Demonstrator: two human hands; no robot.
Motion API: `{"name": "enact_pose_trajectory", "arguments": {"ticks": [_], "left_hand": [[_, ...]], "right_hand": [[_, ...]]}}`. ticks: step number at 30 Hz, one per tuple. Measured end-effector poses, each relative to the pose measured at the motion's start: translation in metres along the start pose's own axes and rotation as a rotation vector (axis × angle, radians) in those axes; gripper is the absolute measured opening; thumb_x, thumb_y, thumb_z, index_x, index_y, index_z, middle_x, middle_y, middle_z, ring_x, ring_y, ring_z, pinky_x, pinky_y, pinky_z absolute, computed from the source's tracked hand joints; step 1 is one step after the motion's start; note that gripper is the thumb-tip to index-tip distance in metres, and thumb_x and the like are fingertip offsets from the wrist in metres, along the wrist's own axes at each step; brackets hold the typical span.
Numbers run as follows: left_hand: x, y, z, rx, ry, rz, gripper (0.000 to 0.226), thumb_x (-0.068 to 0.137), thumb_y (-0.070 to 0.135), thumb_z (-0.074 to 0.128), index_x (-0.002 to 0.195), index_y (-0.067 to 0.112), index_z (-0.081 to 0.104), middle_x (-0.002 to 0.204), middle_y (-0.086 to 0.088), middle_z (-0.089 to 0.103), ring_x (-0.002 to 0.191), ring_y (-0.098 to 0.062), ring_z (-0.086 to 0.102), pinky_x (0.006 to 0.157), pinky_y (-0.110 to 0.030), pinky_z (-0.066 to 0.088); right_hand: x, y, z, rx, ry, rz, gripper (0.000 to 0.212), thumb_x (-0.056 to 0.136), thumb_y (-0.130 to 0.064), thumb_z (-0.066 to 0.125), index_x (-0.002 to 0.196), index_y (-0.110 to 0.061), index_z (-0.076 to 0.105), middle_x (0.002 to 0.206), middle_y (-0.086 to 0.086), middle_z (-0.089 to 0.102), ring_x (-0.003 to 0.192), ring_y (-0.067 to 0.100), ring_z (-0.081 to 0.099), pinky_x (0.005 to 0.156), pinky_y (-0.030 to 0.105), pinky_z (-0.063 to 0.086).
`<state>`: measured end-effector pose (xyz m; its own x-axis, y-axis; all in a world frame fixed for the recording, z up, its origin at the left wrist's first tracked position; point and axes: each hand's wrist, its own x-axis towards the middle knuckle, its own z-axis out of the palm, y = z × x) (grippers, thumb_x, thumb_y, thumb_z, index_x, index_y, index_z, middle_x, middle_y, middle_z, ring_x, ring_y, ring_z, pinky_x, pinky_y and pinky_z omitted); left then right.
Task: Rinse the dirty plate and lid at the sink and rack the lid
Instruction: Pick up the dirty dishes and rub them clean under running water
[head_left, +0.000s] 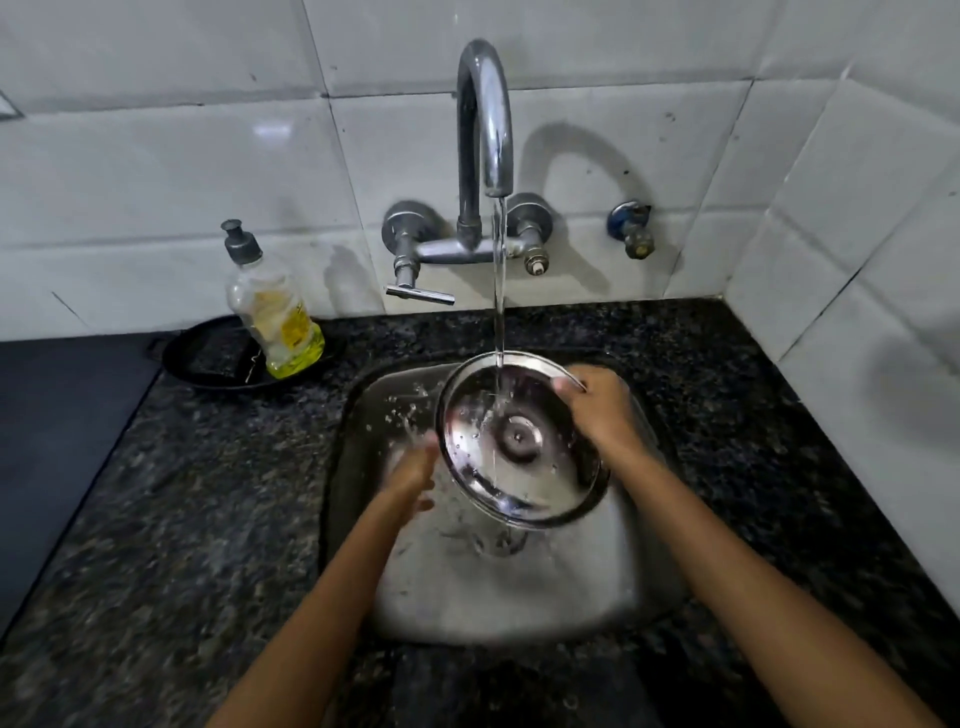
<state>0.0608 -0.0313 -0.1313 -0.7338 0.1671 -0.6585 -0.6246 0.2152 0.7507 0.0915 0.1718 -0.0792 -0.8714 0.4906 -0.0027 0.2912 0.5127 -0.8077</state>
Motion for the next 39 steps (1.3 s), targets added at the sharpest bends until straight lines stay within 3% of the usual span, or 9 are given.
{"name": "enact_pose_trajectory", "arguments": {"ticks": [5, 12, 15, 19, 25, 28, 33, 37, 39], "left_hand": [[-0.002, -0.021, 0.004, -0.053, 0.045, 0.140, 0.020, 0.093, 0.006, 0.038, 0.096, 0.017, 0.055, 0.080, -0.005, 0.059, 0.065, -0.016, 0.058, 0.055, -0.032, 0.054], [-0.002, -0.019, -0.006, -0.149, 0.194, 0.219, 0.033, 0.086, -0.010, 0.038, 0.075, 0.013, 0.061, 0.037, 0.006, 0.060, 0.030, -0.004, 0.053, 0.035, -0.017, 0.047], [-0.004, -0.016, -0.005, -0.117, 0.189, 0.314, 0.033, 0.087, -0.006, 0.044, 0.072, 0.015, 0.064, 0.042, 0.007, 0.064, 0.044, -0.012, 0.057, 0.042, -0.021, 0.048], [-0.008, -0.014, -0.009, -0.097, 0.193, 0.415, 0.027, 0.086, -0.007, 0.045, 0.090, 0.006, 0.068, 0.064, 0.001, 0.068, 0.059, -0.014, 0.060, 0.045, -0.018, 0.049], [0.011, -0.026, -0.015, -0.442, 0.420, 0.253, 0.024, 0.083, -0.006, 0.056, 0.106, -0.002, 0.064, 0.068, -0.006, 0.069, 0.060, -0.015, 0.059, 0.050, -0.017, 0.051], [0.016, -0.028, -0.012, -0.554, 0.356, 0.081, 0.022, 0.087, -0.009, 0.043, 0.090, 0.000, 0.063, 0.056, 0.000, 0.065, 0.063, -0.022, 0.058, 0.047, -0.017, 0.049], [0.034, -0.031, -0.012, -0.613, 0.304, -0.107, 0.037, 0.088, 0.004, 0.046, 0.125, -0.003, 0.053, 0.113, -0.020, 0.065, 0.092, -0.031, 0.064, 0.065, -0.040, 0.057], [0.017, -0.010, -0.011, -0.592, 0.263, -0.107, 0.026, 0.092, 0.000, 0.034, 0.079, 0.000, 0.056, 0.039, -0.009, 0.063, 0.032, -0.019, 0.060, 0.028, -0.027, 0.045], [0.009, 0.004, -0.019, -0.519, 0.197, -0.115, 0.032, 0.094, 0.006, 0.030, 0.070, 0.004, 0.051, 0.032, -0.009, 0.058, 0.023, -0.014, 0.053, 0.026, -0.015, 0.038]], "right_hand": [[-0.008, 0.026, 0.007, 0.321, 0.025, 0.381, 0.022, 0.091, -0.011, 0.051, 0.106, 0.000, 0.062, 0.110, 0.023, 0.066, 0.091, 0.028, 0.060, 0.071, 0.030, 0.043], [-0.053, 0.051, 0.063, -0.642, -0.090, -0.263, 0.058, 0.080, -0.036, 0.047, 0.134, -0.017, 0.042, 0.148, 0.014, 0.037, 0.136, 0.036, 0.034, 0.109, 0.061, 0.020], [-0.064, 0.022, 0.091, -0.582, -0.403, -0.525, 0.067, 0.081, -0.047, 0.016, 0.143, -0.023, 0.024, 0.157, 0.004, 0.016, 0.145, 0.026, 0.009, 0.112, 0.063, 0.004], [-0.026, 0.017, 0.092, -0.664, -0.328, -0.557, 0.064, 0.088, -0.055, 0.013, 0.146, -0.027, 0.007, 0.159, 0.000, -0.002, 0.145, 0.022, -0.005, 0.112, 0.059, -0.007], [-0.028, 0.038, 0.060, -0.985, -0.303, -0.669, 0.066, 0.082, -0.055, 0.025, 0.127, -0.016, 0.053, 0.138, 0.010, 0.053, 0.131, 0.026, 0.045, 0.113, 0.049, 0.004], [-0.046, 0.025, 0.045, -0.992, -0.505, -0.784, 0.077, 0.078, -0.061, 0.013, 0.126, -0.014, 0.052, 0.142, 0.010, 0.048, 0.134, 0.029, 0.039, 0.114, 0.053, 0.017], [-0.050, -0.001, 0.019, -1.100, -0.620, -0.923, 0.077, 0.072, -0.069, 0.018, 0.109, -0.016, 0.060, 0.118, 0.006, 0.063, 0.117, 0.027, 0.052, 0.102, 0.049, 0.030], [-0.049, -0.022, 0.008, -0.945, -0.523, -0.972, 0.025, 0.083, -0.030, 0.047, 0.096, -0.018, 0.064, 0.098, 0.006, 0.071, 0.097, 0.029, 0.063, 0.081, 0.036, 0.041], [-0.042, -0.034, 0.002, -0.751, -0.445, -0.822, 0.021, 0.084, -0.016, 0.049, 0.097, -0.018, 0.066, 0.096, 0.013, 0.071, 0.093, 0.034, 0.064, 0.073, 0.036, 0.046]]}}
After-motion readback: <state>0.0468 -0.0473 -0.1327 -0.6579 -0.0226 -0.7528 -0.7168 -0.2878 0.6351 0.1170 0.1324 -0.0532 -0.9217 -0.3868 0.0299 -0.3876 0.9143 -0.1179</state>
